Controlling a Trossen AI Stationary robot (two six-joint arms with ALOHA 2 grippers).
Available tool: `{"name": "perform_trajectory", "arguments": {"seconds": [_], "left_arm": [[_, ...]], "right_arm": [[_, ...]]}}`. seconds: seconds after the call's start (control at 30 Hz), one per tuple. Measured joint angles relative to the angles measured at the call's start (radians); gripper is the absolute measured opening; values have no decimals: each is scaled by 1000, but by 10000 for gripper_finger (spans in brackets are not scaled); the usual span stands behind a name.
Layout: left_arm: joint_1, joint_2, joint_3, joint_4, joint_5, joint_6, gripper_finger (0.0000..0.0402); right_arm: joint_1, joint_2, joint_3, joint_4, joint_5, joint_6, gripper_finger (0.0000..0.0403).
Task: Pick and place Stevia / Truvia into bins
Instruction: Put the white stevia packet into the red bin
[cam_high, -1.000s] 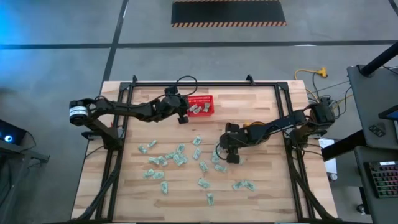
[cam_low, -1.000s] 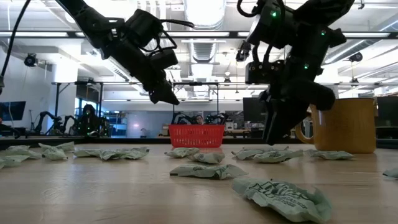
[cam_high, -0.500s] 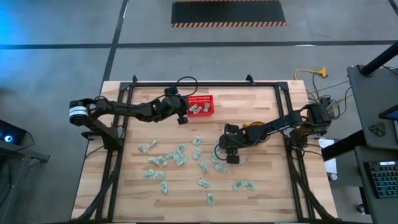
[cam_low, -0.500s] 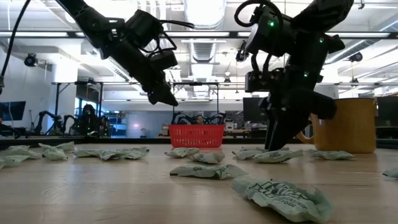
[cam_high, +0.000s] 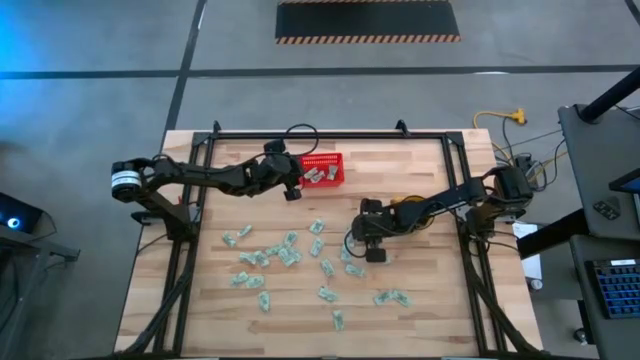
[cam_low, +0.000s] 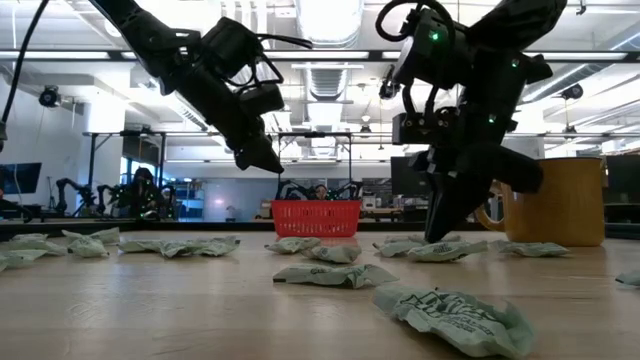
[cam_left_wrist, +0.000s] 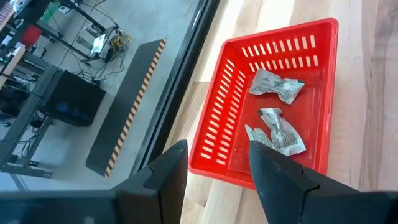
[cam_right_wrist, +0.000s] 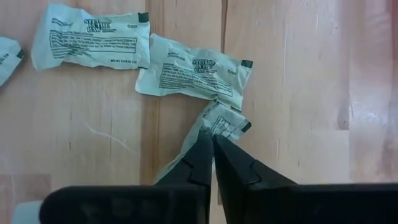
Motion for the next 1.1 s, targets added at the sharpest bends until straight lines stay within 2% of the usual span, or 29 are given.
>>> {"name": "perform_trajectory", "arguments": {"seconds": [0.2, 0.33, 0.5, 0.63, 0.7, 0.9, 1.0, 1.1], "left_arm": [[-1, 0, 1, -23, 0, -43, 155], [-7, 0, 1, -60, 0, -52, 155], [-33, 0, 1, -76, 0, -53, 155], [-70, 0, 1, -77, 1, -52, 155], [-92, 0, 1, -89, 2, -53, 155], [-163, 0, 1, -180, 8, -80, 155], [-193, 0, 1, -238, 8, -116, 155], [-217, 0, 1, -273, 9, -152, 155]], "right_arm": [[0, -8, 0, 1, 4, -47, 9], [2, -45, 0, 1, 68, -61, 9], [6, -107, 0, 17, 211, -108, 9], [0, -133, 0, 146, 374, -201, 9], [-14, -133, 0, 251, 410, -282, 9], [-101, -99, 1, 573, 410, -478, 9], [-163, -86, 1, 628, 374, -494, 9], [-233, -68, 1, 644, 283, -468, 9]]}}
